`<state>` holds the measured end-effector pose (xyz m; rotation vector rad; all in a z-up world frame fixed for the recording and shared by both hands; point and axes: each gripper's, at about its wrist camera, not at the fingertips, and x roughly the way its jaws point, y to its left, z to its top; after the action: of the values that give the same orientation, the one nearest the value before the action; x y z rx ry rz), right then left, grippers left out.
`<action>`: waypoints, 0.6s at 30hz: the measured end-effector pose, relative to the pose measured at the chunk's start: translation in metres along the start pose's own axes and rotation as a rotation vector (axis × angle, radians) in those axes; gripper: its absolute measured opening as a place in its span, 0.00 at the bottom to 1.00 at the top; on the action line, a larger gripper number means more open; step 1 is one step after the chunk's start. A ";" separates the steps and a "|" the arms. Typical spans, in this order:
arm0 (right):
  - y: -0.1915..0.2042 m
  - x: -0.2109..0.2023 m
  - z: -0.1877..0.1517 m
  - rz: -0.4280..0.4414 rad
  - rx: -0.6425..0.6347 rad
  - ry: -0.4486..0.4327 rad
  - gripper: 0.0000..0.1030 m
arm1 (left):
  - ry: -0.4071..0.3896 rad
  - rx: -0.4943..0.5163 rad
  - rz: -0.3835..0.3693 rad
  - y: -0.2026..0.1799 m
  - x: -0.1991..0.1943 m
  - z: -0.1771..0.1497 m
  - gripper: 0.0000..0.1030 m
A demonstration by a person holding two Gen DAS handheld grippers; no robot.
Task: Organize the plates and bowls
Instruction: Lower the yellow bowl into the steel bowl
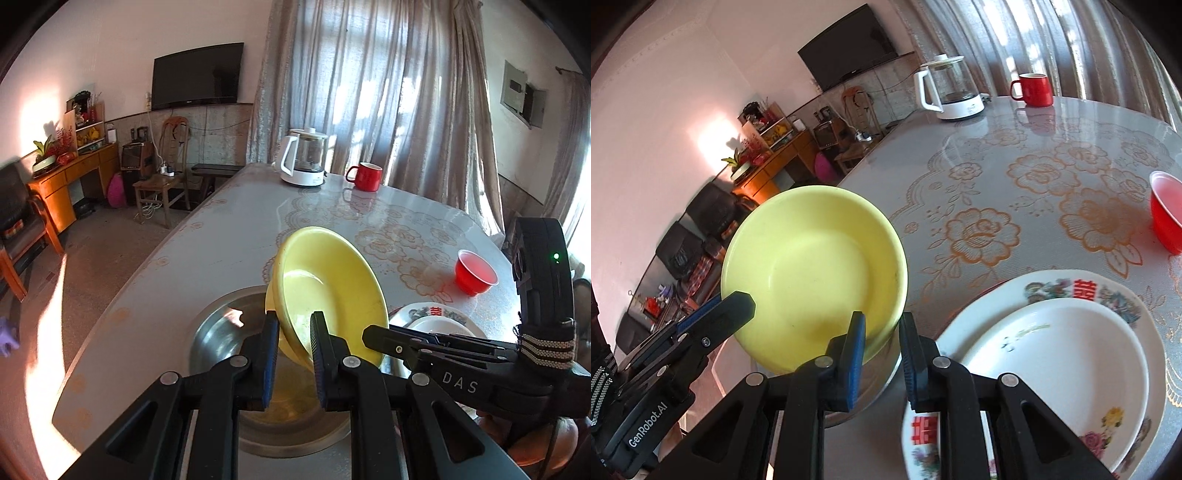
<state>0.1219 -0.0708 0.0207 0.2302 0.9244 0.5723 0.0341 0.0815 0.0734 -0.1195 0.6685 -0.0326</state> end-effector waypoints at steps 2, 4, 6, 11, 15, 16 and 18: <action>0.007 0.003 -0.002 0.002 -0.015 0.010 0.17 | -0.002 -0.010 0.008 0.006 -0.003 -0.005 0.16; 0.012 0.008 -0.002 0.004 -0.027 0.018 0.17 | -0.007 -0.015 0.019 0.010 -0.005 -0.009 0.16; 0.016 0.011 -0.004 0.011 -0.038 0.026 0.17 | -0.010 -0.022 0.026 0.014 -0.007 -0.012 0.16; 0.024 0.016 -0.009 0.011 -0.053 0.041 0.17 | -0.004 -0.031 0.031 0.021 -0.008 -0.020 0.16; 0.026 0.018 -0.012 0.001 -0.057 0.049 0.17 | 0.024 -0.058 0.019 0.026 0.000 -0.024 0.16; 0.026 0.017 -0.013 -0.002 -0.057 0.051 0.17 | 0.032 -0.065 0.014 0.027 0.003 -0.026 0.16; 0.025 0.018 -0.013 -0.015 -0.060 0.056 0.17 | 0.052 -0.079 0.002 0.032 0.008 -0.030 0.16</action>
<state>0.1105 -0.0404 0.0114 0.1539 0.9611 0.5940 0.0215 0.1094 0.0418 -0.1942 0.7224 -0.0076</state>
